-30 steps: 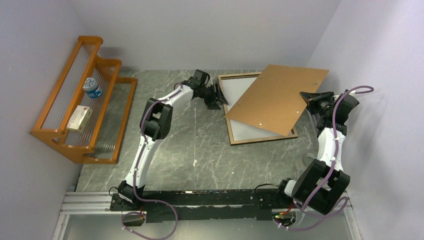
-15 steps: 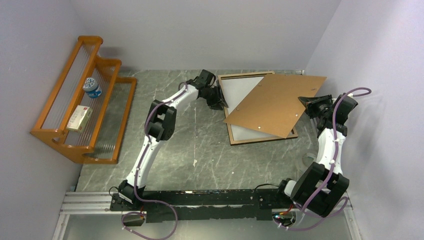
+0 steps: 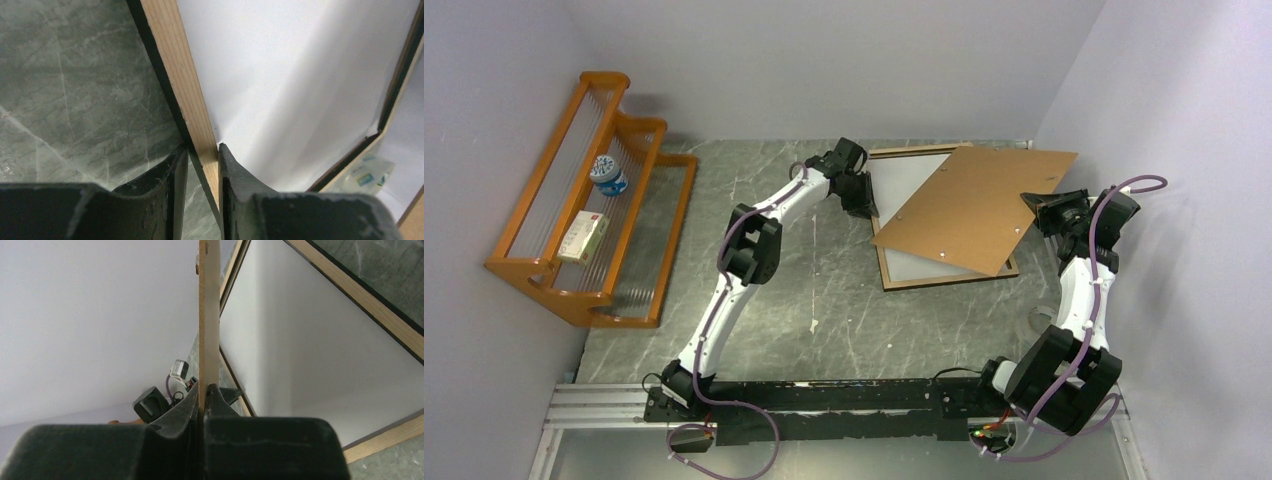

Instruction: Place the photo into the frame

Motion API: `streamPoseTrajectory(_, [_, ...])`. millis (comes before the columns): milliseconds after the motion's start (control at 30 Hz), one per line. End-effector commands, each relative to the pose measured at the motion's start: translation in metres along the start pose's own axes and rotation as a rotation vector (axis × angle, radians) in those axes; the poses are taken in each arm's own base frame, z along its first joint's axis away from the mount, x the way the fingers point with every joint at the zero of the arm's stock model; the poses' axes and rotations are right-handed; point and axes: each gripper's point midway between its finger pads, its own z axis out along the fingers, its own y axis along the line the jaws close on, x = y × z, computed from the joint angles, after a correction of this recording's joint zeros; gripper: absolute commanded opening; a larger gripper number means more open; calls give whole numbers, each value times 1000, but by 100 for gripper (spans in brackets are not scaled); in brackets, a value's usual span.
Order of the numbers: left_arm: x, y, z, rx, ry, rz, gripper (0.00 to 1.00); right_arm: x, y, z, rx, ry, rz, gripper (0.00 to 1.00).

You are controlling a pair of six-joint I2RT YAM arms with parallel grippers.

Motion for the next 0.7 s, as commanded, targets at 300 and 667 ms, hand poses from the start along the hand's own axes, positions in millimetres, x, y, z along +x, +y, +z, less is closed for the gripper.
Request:
streamPoseTrajectory(300, [51, 163, -55, -241, 184, 40, 10, 5, 48, -10, -172, 51, -164, 0])
streamPoseTrajectory(667, [80, 200, -119, -173, 178, -160, 11, 96, 83, 17, -390, 343, -250, 0])
